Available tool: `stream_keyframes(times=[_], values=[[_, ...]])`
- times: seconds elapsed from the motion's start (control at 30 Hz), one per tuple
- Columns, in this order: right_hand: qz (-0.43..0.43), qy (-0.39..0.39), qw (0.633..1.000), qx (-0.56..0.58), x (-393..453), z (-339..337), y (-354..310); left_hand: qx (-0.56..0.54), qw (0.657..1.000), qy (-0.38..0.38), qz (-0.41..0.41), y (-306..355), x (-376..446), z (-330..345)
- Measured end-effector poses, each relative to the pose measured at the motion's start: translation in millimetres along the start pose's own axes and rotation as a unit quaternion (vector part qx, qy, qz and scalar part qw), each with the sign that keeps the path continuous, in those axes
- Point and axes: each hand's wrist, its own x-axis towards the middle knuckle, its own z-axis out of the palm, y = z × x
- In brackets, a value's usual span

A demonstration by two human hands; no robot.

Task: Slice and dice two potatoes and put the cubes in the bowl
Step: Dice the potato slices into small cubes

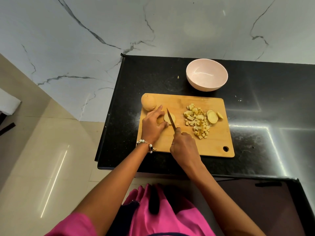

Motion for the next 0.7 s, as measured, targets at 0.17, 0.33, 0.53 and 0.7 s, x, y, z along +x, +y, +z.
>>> stream_keyframes(times=[0.17, 0.33, 0.53, 0.7], values=[[-0.005, 0.006, 1.0, -0.029, 8, 7, -7, 0.018, 0.999, 0.04, 0.013, -1, -4, 3], [-0.017, 0.034, 0.998, -0.058, 11, 12, -18, 0.017, 0.998, 0.051, 0.011, -2, -2, 6], [-0.032, 0.027, 0.994, -0.1, -10, 21, -11, 0.016, 0.998, 0.059, -0.011, -1, -2, 7], [-0.012, -0.027, 0.999, -0.024, -32, 3, 1, 0.01, 0.998, 0.05, -0.031, 1, -3, 6]])
